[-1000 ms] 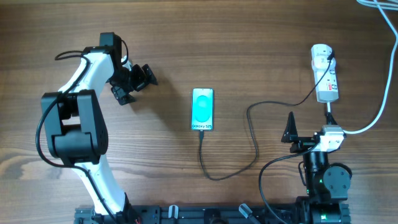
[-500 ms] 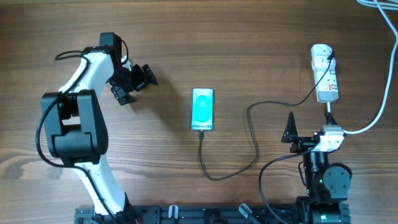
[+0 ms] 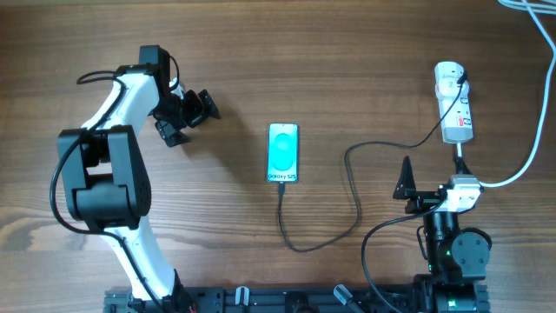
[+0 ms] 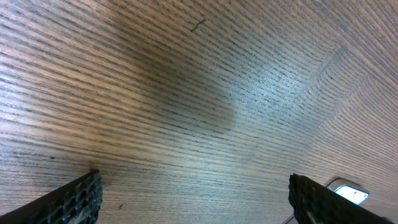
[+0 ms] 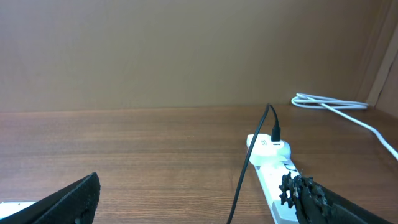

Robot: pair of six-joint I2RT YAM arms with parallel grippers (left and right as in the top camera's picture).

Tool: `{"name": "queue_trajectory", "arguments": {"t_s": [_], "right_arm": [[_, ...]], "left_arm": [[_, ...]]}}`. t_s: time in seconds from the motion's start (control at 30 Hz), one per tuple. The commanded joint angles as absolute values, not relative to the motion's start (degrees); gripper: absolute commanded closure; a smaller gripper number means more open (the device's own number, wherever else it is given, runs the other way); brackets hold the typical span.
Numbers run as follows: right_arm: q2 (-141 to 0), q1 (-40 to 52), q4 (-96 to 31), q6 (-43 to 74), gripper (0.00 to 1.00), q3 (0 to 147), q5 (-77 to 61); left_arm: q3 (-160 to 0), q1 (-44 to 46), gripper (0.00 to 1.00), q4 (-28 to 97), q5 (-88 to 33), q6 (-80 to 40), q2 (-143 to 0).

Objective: Plug charger to phone and switch on socket

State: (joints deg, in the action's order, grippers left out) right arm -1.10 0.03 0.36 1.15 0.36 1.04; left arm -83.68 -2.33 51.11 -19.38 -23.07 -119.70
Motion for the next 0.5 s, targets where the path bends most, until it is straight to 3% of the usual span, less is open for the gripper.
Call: {"name": "queue_trajectory", "arguments": {"t_s": [0.0,0.23,0.47], "right_arm": [[-0.23,0.1,0.38,0.1,0.0,0.3,-0.12],[-0.27,0.1,0.38,0.12,0.0,0.3,-0.12],[-0.27,0.1,0.38,0.14,0.0,0.3,-0.12]], "left_arm": [[-82.39,-2.48,0.0,50.98,-18.17,-22.79,-120.99],[-82.39,-2.48,0.0,51.03,-18.17,-22.79,-117.8],[-82.39,-3.6,0.0,51.05,-17.1,-22.76,-104.9]]}}
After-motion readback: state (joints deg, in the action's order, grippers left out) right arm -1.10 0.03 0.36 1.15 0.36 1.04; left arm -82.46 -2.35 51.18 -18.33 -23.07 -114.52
